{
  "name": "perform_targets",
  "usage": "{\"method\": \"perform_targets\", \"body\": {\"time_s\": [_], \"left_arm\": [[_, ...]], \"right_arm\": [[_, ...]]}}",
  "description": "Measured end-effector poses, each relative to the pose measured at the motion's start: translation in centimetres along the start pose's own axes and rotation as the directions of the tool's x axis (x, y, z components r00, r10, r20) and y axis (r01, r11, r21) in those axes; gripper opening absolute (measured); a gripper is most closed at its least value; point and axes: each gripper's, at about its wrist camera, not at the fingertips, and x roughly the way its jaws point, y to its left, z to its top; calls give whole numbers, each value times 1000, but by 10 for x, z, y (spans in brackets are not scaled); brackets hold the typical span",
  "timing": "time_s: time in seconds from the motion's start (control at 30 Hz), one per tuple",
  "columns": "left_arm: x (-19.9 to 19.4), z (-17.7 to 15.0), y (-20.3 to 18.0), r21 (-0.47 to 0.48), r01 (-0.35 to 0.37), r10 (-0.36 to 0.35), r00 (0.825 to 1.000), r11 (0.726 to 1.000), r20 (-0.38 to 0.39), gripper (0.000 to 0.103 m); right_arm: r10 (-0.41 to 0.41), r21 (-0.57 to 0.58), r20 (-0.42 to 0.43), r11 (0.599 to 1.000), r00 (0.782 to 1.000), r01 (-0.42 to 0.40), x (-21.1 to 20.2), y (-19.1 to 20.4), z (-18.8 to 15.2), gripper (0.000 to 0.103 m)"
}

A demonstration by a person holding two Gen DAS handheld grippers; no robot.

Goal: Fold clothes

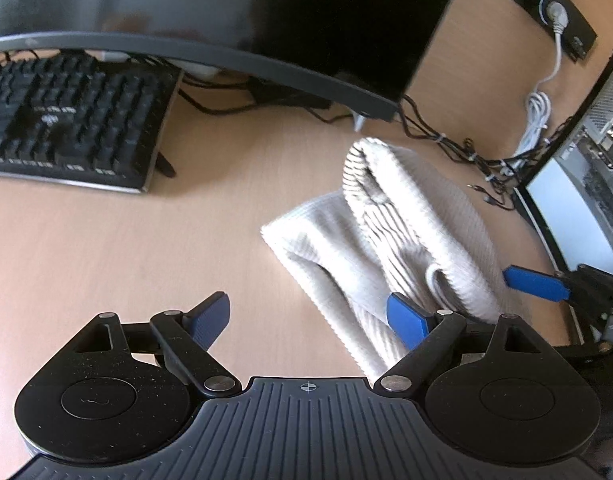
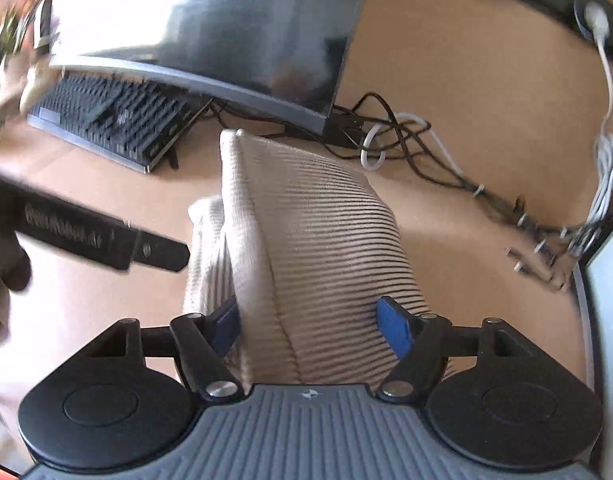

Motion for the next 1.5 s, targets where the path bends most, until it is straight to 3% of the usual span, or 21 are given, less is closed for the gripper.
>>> {"method": "perform_targets", "body": {"time_s": [0.13, 0.17, 0.2, 0.27, 0.33, 0.4, 0.47, 0.53, 0.57, 0.6, 0.73, 0.87, 1.03, 1.1, 1.2, 1.37, 1.5], "left_arm": [[7, -4, -6, -16, 1, -2, 1000, 1000, -28, 75], [9, -5, -7, -19, 6, -7, 999, 1000, -35, 70], [10, -5, -8, -21, 15, -15, 999, 1000, -41, 66], [13, -5, -10, -26, 32, -33, 998, 999, -52, 59], [13, -7, -11, -46, 78, -81, 995, 996, -63, 55], [13, -9, -11, -68, 121, -126, 989, 990, -76, 46], [15, -11, -10, -82, 147, -154, 984, 986, -92, 42], [19, -12, -9, -88, 172, -180, 978, 981, -106, 35], [21, -12, -9, -87, 190, -199, 974, 978, -111, 28], [24, -13, -9, -87, 208, -218, 969, 974, -116, 25], [34, -16, -14, -64, 242, -248, 961, 968, -118, 25], [35, -19, -12, -50, 272, -276, 954, 961, -117, 25], [0, -25, 15, -71, 232, -238, 967, 970, -90, 37], [-20, -16, 31, -88, 217, -221, 975, 972, -36, 37], [-44, 5, 42, -87, 216, -212, 976, 972, 56, 40], [-35, 43, 14, -43, 302, -293, 946, 952, 140, 44], [10, 49, -10, -47, 306, -301, 949, 951, 90, 45]], "right_arm": [[-12, -58, 41, 998, 999, 14, 4, 4, -14, 77], [-17, -63, 55, 998, 998, 20, 2, 3, -13, 69], [-29, -77, 79, 996, 996, 35, -1, 2, -12, 49], [-102, -152, 147, 980, 984, 125, -13, 5, -10, 40], [-134, -205, 174, 964, 976, 169, -16, 6, -11, 44], [-130, -219, 137, 963, 982, 158, -7, 3, -17, 63], [-117, -199, 100, 971, 988, 135, 5, -2, -24, 62], [-89, -148, 100, 984, 991, 103, 4, -12, -15, 40], [-77, -119, 100, 989, 992, 89, 0, -18, -6, 22], [-57, -79, 121, 995, 991, 67, -10, -25, 8, 17], [166, -126, 172, 981, 971, -145, -52, -22, 64, 12], [261, -134, 53, 958, 964, -252, -22, -6, 58, 13], [205, -274, -19, 940, 979, -202, 4, 12, 29, 15], [160, -399, -4, 905, 987, -149, 2, 30, 12, 22], [92, -549, 49, 834, 995, -50, 0, 53, -8, 25], [68, -558, 64, 830, 996, -20, -1, 62, -13, 25], [75, -528, 47, 848, 996, -39, -2, 59, -9, 26]]}}
